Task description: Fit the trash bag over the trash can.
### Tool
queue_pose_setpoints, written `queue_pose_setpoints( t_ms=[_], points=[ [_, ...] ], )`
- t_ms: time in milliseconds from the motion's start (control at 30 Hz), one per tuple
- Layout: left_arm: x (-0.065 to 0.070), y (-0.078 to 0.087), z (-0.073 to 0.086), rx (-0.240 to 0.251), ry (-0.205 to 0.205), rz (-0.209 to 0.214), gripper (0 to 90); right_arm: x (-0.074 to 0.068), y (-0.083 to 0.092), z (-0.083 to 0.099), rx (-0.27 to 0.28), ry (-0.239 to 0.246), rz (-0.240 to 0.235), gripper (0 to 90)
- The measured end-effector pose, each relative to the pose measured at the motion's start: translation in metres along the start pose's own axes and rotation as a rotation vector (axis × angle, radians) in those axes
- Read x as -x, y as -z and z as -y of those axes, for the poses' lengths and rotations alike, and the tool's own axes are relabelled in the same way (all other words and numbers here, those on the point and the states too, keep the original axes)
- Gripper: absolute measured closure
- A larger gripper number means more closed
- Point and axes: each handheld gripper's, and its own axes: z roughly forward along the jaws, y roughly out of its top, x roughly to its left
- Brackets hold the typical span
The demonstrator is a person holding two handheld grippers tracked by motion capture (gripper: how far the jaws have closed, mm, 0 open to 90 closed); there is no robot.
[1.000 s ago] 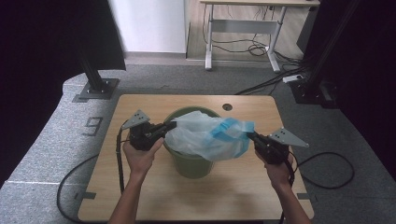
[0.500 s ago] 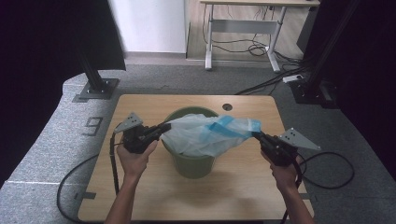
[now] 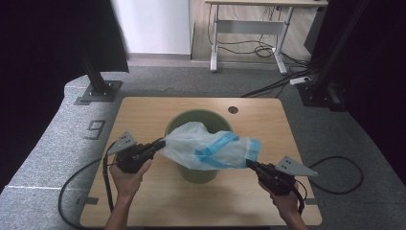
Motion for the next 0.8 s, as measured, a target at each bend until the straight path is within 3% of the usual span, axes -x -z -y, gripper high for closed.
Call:
queue_pose_setpoints(
  t_ms=[300, 533, 800],
  points=[
    [-0.011, 0.009, 0.019, -0.004, 0.022, -0.013, 89.6, -0.008, -0.011, 0.028, -0.067, -0.033, -0.058, 88.6],
    [-0.023, 0.004, 0.031, -0.01, 0.062, -0.02, 89.5, -0.003, -0.018, 0.041, -0.102, -0.056, -0.061, 88.6],
    [-0.027, -0.003, 0.035, -0.026, 0.053, -0.039, 89.5, 0.0, -0.028, 0.052, -0.135, -0.071, -0.064, 88.6]
  ],
)
